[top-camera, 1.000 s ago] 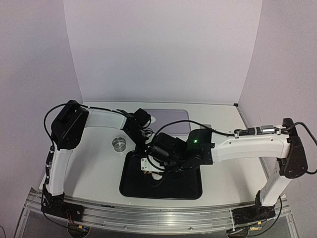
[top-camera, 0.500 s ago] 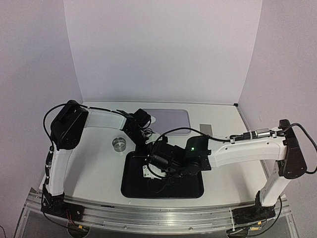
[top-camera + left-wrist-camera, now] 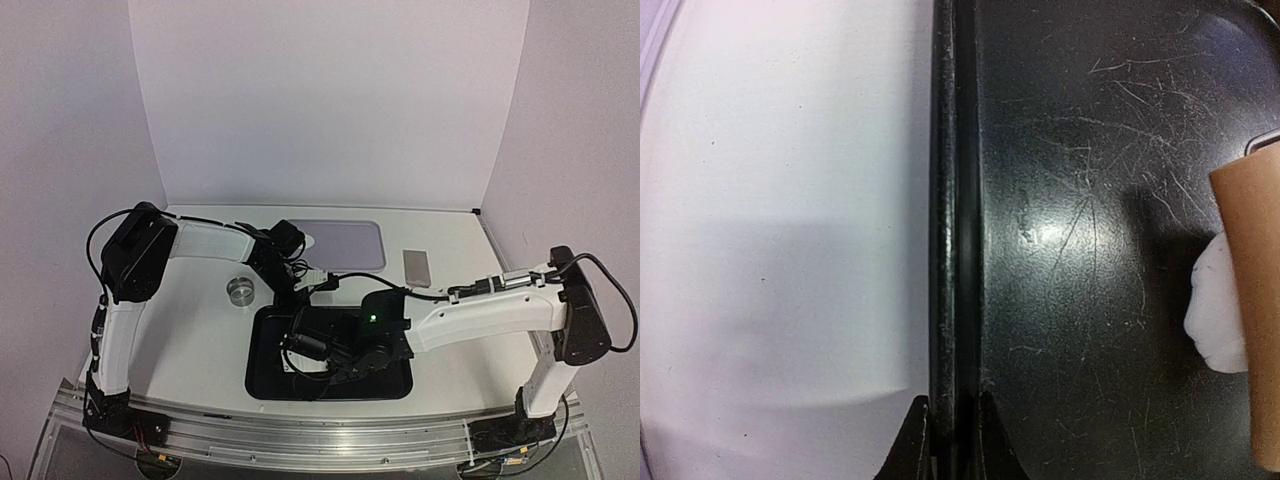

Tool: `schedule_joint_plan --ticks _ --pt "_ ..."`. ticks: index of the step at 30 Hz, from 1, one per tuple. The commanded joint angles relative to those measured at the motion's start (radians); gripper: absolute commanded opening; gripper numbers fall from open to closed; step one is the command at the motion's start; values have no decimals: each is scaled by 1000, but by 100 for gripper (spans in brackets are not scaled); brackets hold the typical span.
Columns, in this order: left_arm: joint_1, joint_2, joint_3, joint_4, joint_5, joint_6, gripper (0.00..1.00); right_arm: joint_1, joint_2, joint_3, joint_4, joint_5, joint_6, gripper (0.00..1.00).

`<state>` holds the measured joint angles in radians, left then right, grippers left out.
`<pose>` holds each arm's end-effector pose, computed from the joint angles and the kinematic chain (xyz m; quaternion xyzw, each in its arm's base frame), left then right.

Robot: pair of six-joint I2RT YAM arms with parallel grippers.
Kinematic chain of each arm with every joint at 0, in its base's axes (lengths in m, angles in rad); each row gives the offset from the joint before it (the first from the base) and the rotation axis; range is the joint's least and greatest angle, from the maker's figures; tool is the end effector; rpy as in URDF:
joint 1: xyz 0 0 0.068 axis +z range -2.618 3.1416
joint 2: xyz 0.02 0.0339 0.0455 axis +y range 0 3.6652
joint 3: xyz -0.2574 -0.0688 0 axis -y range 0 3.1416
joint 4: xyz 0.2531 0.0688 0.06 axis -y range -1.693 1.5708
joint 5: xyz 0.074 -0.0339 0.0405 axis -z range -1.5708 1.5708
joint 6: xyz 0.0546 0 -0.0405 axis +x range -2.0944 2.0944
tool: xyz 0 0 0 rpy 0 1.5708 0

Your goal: Roll out the dumpling wrappers from the dough

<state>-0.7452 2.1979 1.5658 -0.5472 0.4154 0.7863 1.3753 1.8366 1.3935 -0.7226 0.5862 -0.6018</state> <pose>0.3217 -0.3268 0.1062 0.6941 0.6641 -0.1983 0.1944 0.1052 0.3758 0.1977 -0.7513 0.5642 -0.1895 0.2851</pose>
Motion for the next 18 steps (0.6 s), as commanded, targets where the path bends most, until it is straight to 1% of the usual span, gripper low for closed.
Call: schedule_joint_plan --ticks 1,4,6,8,13,16,18 --pt "-3 5 -11 103 -169 16 0 15 32 -29 -117 -128 41 0" --pt "-1 1 -21 115 -178 20 0 63 -13 -86 -147 -114 94 0" --pt "-1 -3 -27 124 -186 27 0 69 -19 -95 -159 -126 128 0" --pt "-1 -7 -32 133 -190 35 0 55 1 -90 -153 -116 100 0" --pt "-2 -6 -33 140 -190 34 0 3 82 -9 -120 -108 37 0" --pt "-2 -2 -29 146 -183 25 0 15 84 -2 -118 -110 53 0" --pt "-2 -1 -26 147 -184 25 0 57 52 -28 -137 -110 87 0"
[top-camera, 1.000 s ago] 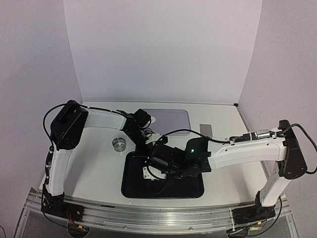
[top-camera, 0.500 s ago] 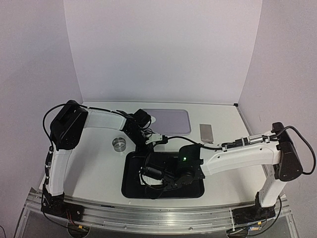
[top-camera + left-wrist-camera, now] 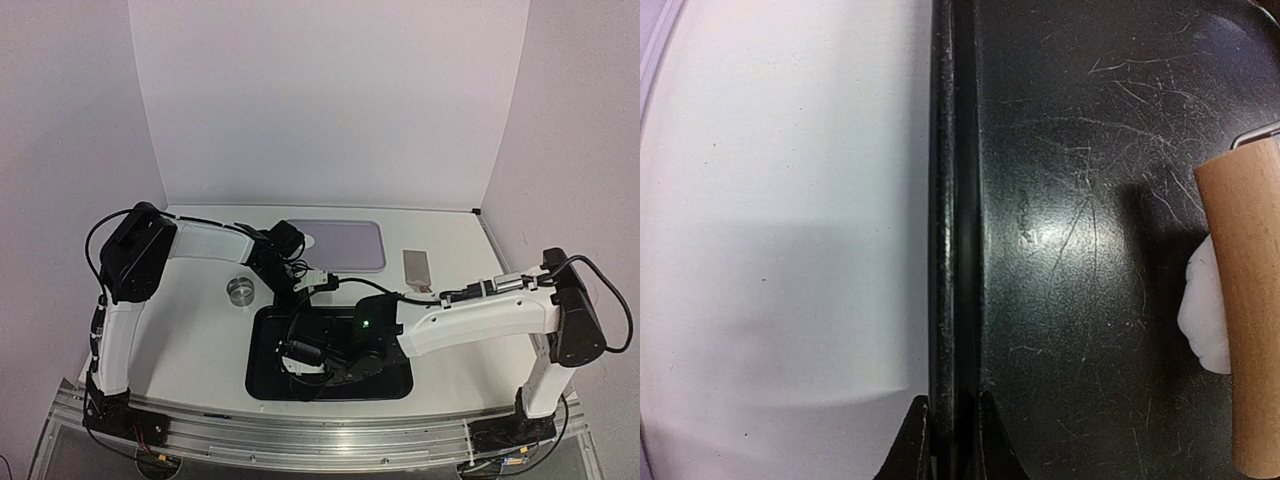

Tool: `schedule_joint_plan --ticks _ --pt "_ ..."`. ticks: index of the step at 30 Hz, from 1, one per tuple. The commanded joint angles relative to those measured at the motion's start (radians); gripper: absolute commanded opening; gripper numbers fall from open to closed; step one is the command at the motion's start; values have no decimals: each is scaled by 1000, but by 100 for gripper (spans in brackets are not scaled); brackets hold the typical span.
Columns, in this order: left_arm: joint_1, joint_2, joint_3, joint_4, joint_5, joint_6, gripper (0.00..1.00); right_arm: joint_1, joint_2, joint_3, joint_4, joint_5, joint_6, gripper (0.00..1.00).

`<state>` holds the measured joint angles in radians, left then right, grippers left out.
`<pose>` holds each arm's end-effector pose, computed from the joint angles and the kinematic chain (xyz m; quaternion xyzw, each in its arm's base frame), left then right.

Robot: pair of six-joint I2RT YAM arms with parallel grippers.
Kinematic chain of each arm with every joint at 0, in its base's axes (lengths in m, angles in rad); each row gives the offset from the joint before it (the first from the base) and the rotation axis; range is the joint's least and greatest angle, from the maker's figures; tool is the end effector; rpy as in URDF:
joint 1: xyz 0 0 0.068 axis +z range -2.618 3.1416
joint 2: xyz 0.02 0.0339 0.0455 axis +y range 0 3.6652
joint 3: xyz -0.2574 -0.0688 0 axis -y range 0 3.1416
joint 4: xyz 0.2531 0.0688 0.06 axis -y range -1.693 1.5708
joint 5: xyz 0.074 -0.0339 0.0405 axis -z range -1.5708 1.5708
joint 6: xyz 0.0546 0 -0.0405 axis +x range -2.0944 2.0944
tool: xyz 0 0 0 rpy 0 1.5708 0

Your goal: Roll out the dumpling wrappers from the dough

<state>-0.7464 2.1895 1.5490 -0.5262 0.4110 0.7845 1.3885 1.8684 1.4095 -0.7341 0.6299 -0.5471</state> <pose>0.3206 -0.3262 0.1060 0.6940 0.6632 -0.1961 0.2002 0.1028 0.3802 0.1915 -0.7362 0.5775 -0.2048 0.2872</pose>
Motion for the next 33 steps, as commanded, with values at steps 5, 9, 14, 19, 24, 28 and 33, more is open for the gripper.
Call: schedule_joint_plan --ticks 5,9,14,19,24,28,33 --pt "-1 7 -13 139 -203 50 0 104 -53 -122 -179 -166 123 0" --pt "-1 7 -16 141 -214 67 0 43 24 -63 -153 -114 35 0" --pt "-1 -2 -24 149 -219 79 0 -11 65 -14 -107 -111 -28 0" --pt "0 -8 -25 150 -207 84 0 33 -38 -64 -126 -120 50 0" --pt "-1 -7 -25 148 -200 96 0 75 -150 -34 -170 -71 32 0" --pt "0 -9 -25 145 -191 100 0 10 -135 89 -137 -24 -23 0" --pt "-1 -14 -30 141 -190 106 0 -55 -103 86 10 -69 -126 0"
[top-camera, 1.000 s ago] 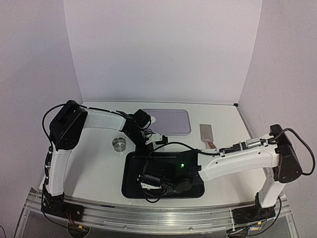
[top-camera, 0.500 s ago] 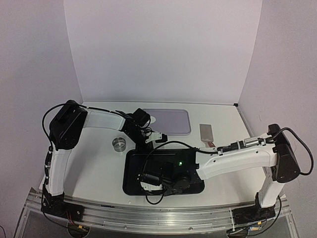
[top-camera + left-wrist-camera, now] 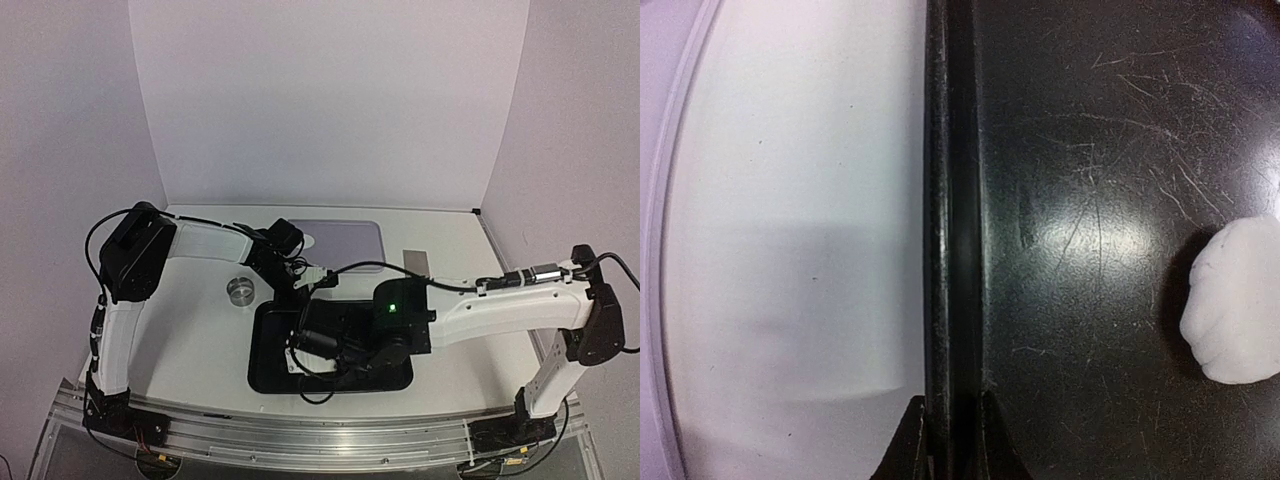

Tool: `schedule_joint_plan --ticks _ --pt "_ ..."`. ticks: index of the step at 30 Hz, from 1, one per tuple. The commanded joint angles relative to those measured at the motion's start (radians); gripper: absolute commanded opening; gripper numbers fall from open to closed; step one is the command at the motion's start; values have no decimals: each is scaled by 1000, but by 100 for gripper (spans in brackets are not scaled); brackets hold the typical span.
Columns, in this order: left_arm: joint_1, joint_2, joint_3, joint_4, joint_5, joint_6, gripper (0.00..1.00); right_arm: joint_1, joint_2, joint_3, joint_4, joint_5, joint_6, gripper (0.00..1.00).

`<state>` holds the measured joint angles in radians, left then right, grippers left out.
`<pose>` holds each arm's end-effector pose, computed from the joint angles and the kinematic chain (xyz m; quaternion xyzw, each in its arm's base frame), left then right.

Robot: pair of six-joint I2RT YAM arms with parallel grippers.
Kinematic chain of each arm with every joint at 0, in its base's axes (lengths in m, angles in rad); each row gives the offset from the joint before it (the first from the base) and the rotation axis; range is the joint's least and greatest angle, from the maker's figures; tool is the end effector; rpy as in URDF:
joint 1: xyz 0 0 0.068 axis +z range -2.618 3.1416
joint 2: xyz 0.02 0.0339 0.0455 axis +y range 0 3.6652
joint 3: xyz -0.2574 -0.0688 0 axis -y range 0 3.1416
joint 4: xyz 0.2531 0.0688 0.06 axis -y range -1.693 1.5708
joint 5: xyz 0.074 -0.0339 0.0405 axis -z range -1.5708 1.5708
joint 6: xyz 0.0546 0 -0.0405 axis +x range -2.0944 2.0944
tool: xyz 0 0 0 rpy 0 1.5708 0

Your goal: Roll out the dumpling wrappers from the dough

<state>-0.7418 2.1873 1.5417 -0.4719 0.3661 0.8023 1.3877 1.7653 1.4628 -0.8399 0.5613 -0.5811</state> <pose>0.3273 -0.3264 0.1068 0.6977 0.6580 -0.1706 0.2262 0.0976 0.3675 0.2386 -0.7495 0.5686 -0.1688 0.2941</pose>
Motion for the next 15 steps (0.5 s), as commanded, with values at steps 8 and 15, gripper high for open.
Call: schedule_joint_plan --ticks 8,15 --pt "-5 -16 -25 86 -143 81 0 -98 99 -8 179 -41 -147 0" --pt "-5 -13 -23 84 -142 83 0 -44 69 -140 138 -64 -127 0"
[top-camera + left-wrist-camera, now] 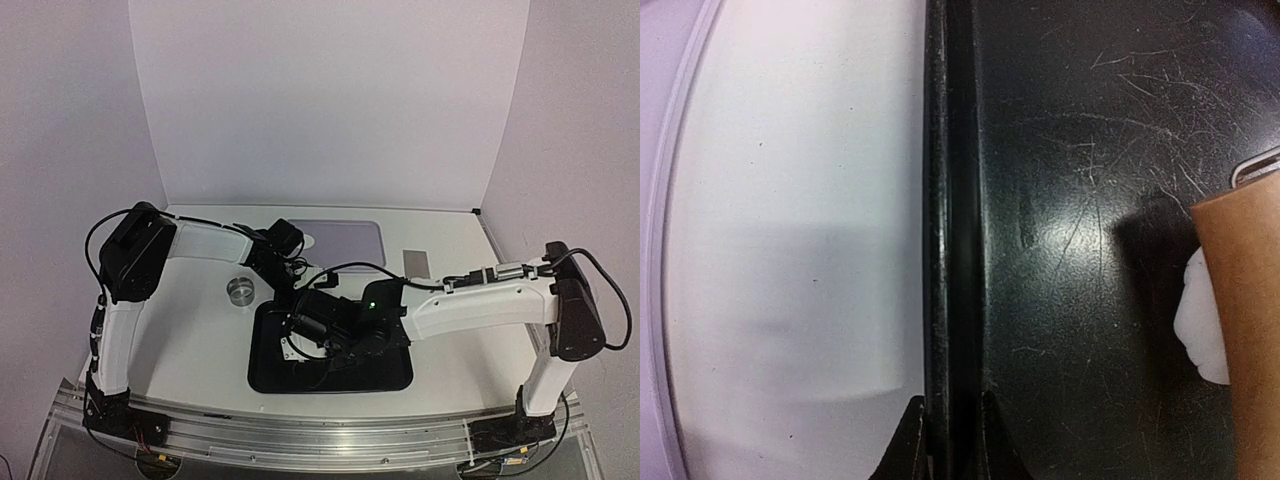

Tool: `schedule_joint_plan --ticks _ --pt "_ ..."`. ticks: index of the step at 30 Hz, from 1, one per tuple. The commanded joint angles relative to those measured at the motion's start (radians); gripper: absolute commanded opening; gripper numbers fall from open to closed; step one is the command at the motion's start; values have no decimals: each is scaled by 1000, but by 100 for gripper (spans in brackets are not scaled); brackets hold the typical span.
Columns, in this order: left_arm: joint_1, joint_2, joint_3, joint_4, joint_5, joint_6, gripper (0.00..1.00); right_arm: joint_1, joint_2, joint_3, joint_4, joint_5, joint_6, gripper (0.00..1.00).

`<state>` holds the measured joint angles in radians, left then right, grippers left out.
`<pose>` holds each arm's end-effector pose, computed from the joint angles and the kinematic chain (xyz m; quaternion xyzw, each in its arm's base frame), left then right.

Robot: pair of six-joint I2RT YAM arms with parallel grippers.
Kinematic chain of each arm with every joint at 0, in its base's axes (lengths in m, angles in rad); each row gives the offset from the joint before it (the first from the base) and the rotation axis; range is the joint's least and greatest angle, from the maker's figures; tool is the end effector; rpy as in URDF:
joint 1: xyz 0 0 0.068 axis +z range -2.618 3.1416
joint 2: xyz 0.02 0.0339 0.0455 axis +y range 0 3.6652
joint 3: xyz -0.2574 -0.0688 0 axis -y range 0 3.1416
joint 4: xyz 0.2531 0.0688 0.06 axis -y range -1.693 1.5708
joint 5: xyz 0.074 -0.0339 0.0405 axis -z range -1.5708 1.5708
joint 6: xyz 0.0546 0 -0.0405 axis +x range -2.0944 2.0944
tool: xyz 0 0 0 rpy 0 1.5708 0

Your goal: Roll out the dumpling wrappers from the dough

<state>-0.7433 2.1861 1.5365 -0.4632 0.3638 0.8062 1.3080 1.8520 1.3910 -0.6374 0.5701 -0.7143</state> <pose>0.3268 -0.3267 0.1062 0.6994 0.6557 -0.1691 0.2287 0.1322 0.3780 0.1951 -0.7557 0.5511 -0.1958 0.2947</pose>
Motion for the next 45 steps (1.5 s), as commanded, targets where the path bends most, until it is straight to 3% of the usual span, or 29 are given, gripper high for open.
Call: schedule_joint_plan --ticks 1,7,15,23,31,38,45 --pt "-4 -12 -17 76 -140 79 0 44 -20 -82 -79 -72 16 0" --pt "-4 -11 -19 77 -157 105 0 60 -68 -159 -134 -60 66 0" --pt "-4 -12 -16 82 -146 107 0 19 72 -24 -125 -62 5 0" --pt "-4 -24 -35 89 -140 95 0 98 -42 -155 -223 -65 150 0" --pt "-7 -28 -39 97 -135 104 0 23 97 -11 -175 -51 71 0" --pt "-7 -28 -40 97 -128 98 0 106 -14 -143 -259 -71 202 0" --pt "-7 -28 -46 99 -131 105 0 43 105 -27 -216 -48 97 0"
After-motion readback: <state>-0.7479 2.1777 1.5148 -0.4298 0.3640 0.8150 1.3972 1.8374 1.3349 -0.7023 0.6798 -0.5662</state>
